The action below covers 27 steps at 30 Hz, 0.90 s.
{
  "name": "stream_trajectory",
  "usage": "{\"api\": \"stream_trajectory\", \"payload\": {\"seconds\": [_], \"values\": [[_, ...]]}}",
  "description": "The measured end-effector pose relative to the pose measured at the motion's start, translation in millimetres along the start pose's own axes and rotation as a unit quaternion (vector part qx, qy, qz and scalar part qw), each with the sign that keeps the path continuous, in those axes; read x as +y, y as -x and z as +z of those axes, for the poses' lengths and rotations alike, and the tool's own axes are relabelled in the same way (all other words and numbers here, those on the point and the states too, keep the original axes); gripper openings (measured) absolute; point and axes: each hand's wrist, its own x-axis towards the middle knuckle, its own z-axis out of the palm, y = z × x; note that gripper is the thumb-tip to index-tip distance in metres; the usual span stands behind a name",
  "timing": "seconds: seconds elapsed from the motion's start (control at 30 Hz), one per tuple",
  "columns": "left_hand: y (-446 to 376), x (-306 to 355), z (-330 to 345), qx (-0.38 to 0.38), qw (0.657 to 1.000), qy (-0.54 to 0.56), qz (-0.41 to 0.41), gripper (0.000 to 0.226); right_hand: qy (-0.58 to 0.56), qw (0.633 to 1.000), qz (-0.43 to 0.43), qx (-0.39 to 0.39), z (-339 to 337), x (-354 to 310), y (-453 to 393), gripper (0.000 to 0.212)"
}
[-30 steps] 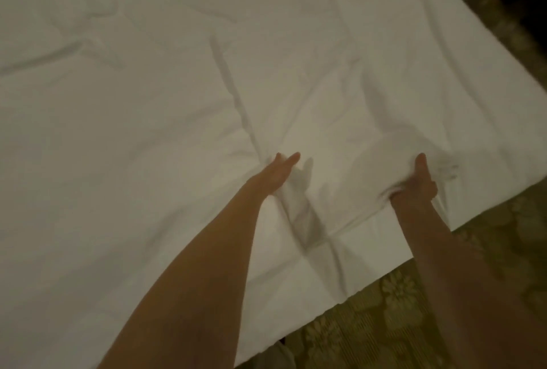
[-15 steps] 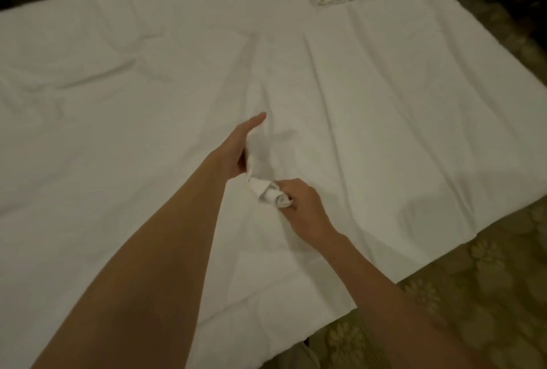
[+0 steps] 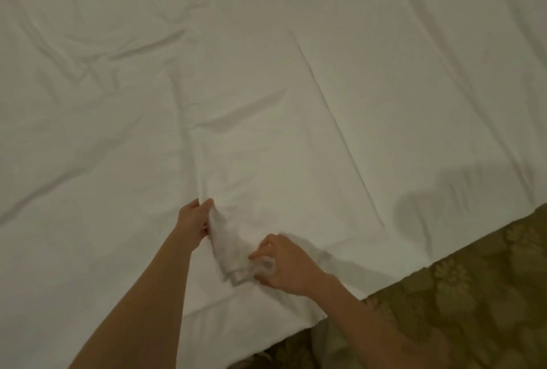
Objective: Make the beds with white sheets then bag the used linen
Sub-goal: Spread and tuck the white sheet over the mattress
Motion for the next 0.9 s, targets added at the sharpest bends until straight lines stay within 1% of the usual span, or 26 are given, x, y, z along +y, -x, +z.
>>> {"api": "stream_trajectory", "payload": {"seconds": [0.03, 0.07, 0.1, 0.13, 0.17, 0.23, 0.27, 0.33, 0.4, 0.43, 0.47, 0.57, 0.6, 0.63, 0.67, 0.7, 0.73, 0.77, 0.8, 0.87, 0.9], "values": [[-2, -4, -2, -0.003, 1.0, 0.0, -0.006, 0.008, -0.072, 0.996, 0.046, 0.02, 7, 7, 8, 0.024], [-4, -6, -2, -0.008, 1.0, -0.001, -0.011, 0.009, -0.146, 0.983, 0.099, 0.054, 11, 15, 16, 0.017], [-7, -8, 0, -0.016, 1.0, -0.001, -0.015, 0.013, -0.217, 0.957, 0.162, 0.101, 13, 22, 22, 0.016], [-8, -9, 2, -0.027, 0.999, -0.006, -0.021, 0.018, -0.282, 0.92, 0.229, 0.147, 12, 30, 28, 0.023], [-10, -11, 4, -0.039, 0.999, -0.015, -0.029, 0.026, -0.339, 0.875, 0.295, 0.181, 8, 37, 32, 0.03], [-11, -20, 7, -0.055, 0.997, -0.043, -0.046, 0.042, -0.453, 0.771, 0.391, 0.219, -1, 48, 40, 0.038], [-11, -25, 7, -0.056, 0.995, -0.061, -0.056, 0.048, -0.509, 0.719, 0.406, 0.243, -5, 52, 42, 0.038], [-7, -36, 6, -0.054, 0.993, -0.084, -0.07, 0.052, -0.607, 0.627, 0.372, 0.317, -15, 56, 41, 0.031], [-1, -40, 4, -0.057, 0.993, -0.078, -0.072, 0.05, -0.663, 0.558, 0.318, 0.386, -27, 54, 37, 0.029], [1, -40, 4, -0.066, 0.993, -0.069, -0.069, 0.052, -0.666, 0.541, 0.309, 0.411, -32, 55, 35, 0.029], [4, -39, 4, -0.081, 0.993, -0.054, -0.064, 0.053, -0.649, 0.54, 0.317, 0.432, -36, 56, 34, 0.029], [20, -31, 12, -0.145, 0.987, 0.034, -0.056, 0.047, -0.543, 0.567, 0.39, 0.482, -35, 61, 43, 0.035], [26, -26, 17, -0.167, 0.982, 0.062, -0.058, 0.045, -0.53, 0.578, 0.397, 0.477, -31, 60, 48, 0.04], [32, -21, 22, -0.185, 0.977, 0.083, -0.06, 0.044, -0.551, 0.59, 0.389, 0.444, -26, 57, 53, 0.046], [37, -15, 27, -0.196, 0.974, 0.095, -0.059, 0.045, -0.597, 0.603, 0.365, 0.382, -21, 52, 57, 0.053], [41, -10, 31, -0.2, 0.973, 0.102, -0.056, 0.047, -0.65, 0.614, 0.333, 0.3, -19, 46, 59, 0.061], [44, -6, 33, -0.2, 0.973, 0.104, -0.049, 0.051, -0.696, 0.612, 0.295, 0.231, -17, 40, 58, 0.069], [46, -2, 33, -0.195, 0.974, 0.103, -0.04, 0.055, -0.737, 0.593, 0.261, 0.193, -17, 35, 54, 0.074], [47, 1, 33, -0.191, 0.976, 0.1, -0.03, 0.057, -0.778, 0.556, 0.224, 0.188, -22, 32, 50, 0.076], [50, 6, 29, -0.182, 0.979, 0.087, -0.01, 0.052, -0.835, 0.468, 0.15, 0.247, -37, 31, 39, 0.069], [51, 6, 25, -0.178, 0.981, 0.078, -0.001, 0.046, -0.84, 0.443, 0.136, 0.282, -47, 33, 34, 0.061]]}}
